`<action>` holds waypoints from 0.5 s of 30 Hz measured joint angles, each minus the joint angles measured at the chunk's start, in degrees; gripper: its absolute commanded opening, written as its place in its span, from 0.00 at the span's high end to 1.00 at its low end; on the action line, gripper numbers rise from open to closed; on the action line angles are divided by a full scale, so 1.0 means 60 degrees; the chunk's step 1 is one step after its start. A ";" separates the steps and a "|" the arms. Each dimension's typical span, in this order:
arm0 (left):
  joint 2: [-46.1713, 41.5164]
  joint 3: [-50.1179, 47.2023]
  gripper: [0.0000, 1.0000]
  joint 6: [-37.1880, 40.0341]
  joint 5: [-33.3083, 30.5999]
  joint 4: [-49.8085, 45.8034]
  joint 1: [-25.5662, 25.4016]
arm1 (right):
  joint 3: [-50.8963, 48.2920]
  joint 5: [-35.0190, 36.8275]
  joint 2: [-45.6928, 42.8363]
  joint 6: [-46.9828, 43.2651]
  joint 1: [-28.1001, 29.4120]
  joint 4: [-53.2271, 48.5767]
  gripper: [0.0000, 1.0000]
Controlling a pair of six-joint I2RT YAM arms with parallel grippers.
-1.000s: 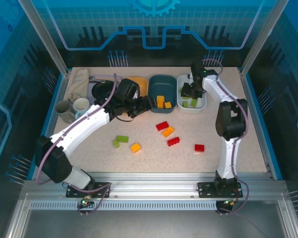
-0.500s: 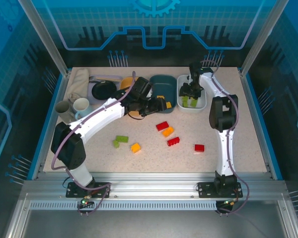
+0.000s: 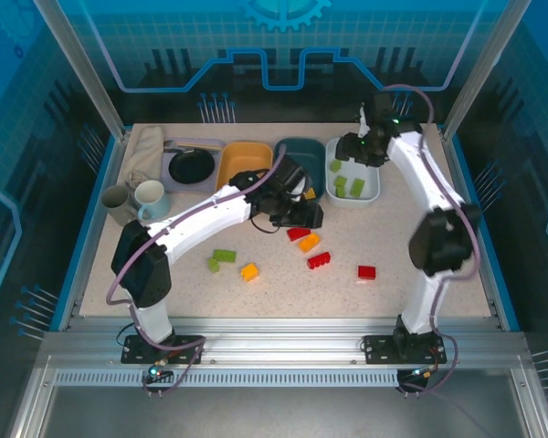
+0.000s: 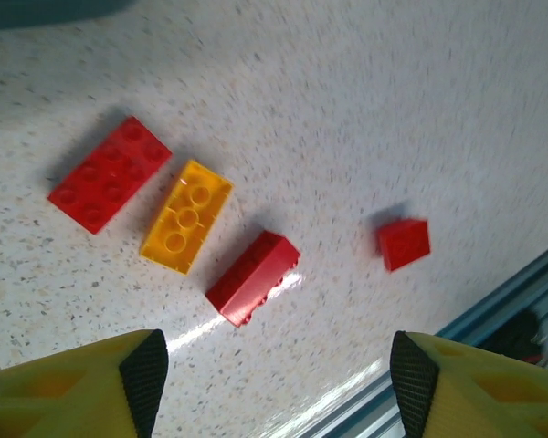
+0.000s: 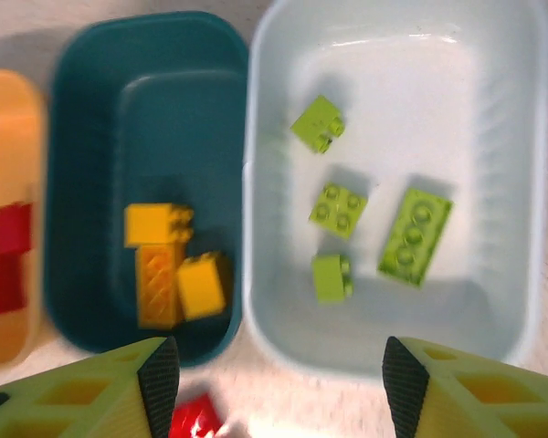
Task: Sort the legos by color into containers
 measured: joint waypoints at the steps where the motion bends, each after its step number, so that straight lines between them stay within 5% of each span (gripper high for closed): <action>1: 0.0171 0.0098 0.34 0.0251 0.0000 -0.0106 -0.0164 | -0.0667 0.0040 -0.0874 0.0160 0.0076 0.0102 0.36; 10: 0.1759 0.0659 0.37 0.1829 -0.0146 -0.0798 -0.1093 | -0.7289 -0.0852 -0.7042 0.2157 0.0357 0.0452 0.17; 15: 0.2379 0.0896 0.38 0.2167 -0.0273 -0.0976 -0.1096 | -0.8513 -0.1479 -0.9624 0.3071 0.0350 -0.0350 0.11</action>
